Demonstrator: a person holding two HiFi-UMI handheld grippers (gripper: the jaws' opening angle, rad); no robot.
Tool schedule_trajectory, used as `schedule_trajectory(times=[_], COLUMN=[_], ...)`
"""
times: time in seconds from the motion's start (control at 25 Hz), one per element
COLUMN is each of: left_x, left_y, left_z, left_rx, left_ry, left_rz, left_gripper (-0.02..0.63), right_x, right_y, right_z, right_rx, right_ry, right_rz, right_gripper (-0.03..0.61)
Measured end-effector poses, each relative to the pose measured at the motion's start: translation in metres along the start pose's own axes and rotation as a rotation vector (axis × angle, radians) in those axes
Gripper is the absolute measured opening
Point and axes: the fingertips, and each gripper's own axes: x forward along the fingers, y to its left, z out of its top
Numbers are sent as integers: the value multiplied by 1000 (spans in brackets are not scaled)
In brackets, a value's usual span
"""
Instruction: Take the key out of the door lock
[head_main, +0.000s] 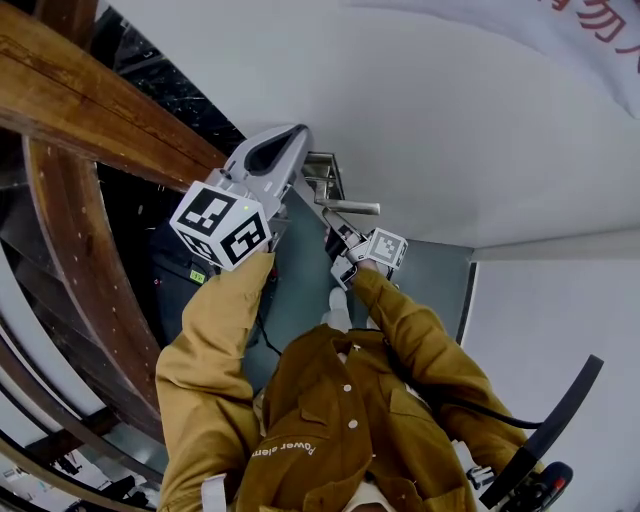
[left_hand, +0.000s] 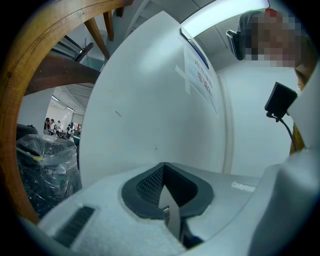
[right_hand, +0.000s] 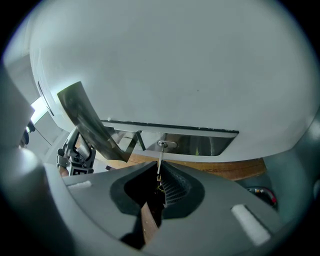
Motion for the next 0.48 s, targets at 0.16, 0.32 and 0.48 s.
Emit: schedule_trajectory(times=[0.16,0.32,0.48], left_x=[1,0,0], left_y=[-1,-3,-3], left_z=[1,1,2], left_rx=[-9,-17,-14], left_ry=[0,-10,-23], left_rz=[-1,-6,-11], left_gripper=[-2,-2,-2], right_x=[-7,-29,-46], right_y=[3,-2,6], right_z=[-6,-36,-48], right_rx=[15,1,4], right_ry=[-16,32,68], right_rz=[-5,-38,-34], right_gripper=[28,25,25])
